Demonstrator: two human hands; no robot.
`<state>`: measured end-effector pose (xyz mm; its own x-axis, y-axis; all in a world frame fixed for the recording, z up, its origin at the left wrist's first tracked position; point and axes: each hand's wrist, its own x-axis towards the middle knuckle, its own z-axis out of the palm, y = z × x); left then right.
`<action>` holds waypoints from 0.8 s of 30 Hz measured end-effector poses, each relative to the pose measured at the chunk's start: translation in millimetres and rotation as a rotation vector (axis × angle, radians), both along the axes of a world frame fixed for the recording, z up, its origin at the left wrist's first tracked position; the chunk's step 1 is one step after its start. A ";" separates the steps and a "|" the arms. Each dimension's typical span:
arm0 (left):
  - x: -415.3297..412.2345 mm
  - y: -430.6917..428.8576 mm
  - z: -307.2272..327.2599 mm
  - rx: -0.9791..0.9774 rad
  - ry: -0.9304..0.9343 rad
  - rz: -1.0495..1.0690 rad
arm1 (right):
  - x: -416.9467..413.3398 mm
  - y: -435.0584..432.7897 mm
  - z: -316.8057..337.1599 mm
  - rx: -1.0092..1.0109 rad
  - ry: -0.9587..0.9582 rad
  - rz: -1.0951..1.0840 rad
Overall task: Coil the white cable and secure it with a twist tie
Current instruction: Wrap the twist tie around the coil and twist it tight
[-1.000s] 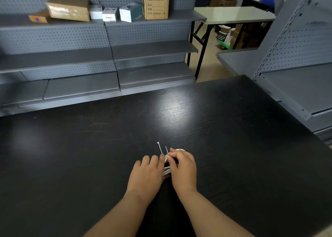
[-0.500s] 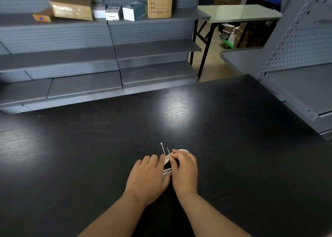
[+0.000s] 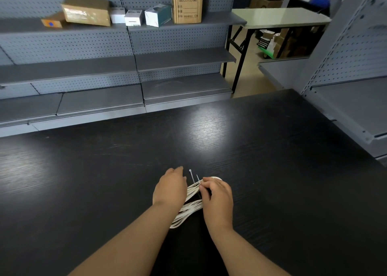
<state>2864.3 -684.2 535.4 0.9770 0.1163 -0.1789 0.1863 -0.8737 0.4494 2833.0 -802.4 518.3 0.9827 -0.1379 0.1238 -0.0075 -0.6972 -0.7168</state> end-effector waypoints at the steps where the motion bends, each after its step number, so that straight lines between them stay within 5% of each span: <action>1: 4.7 1.1 -2.1 0.010 0.001 -0.010 | 0.2 0.0 -0.4 0.000 0.000 0.002; 10: 28.3 4.6 -14.8 -0.018 -0.034 -0.171 | 0.4 0.0 -1.8 -0.003 -0.019 -0.004; 24: 45.8 19.9 -5.4 0.246 -0.159 -0.488 | 0.0 -0.5 -0.6 -0.030 0.002 0.010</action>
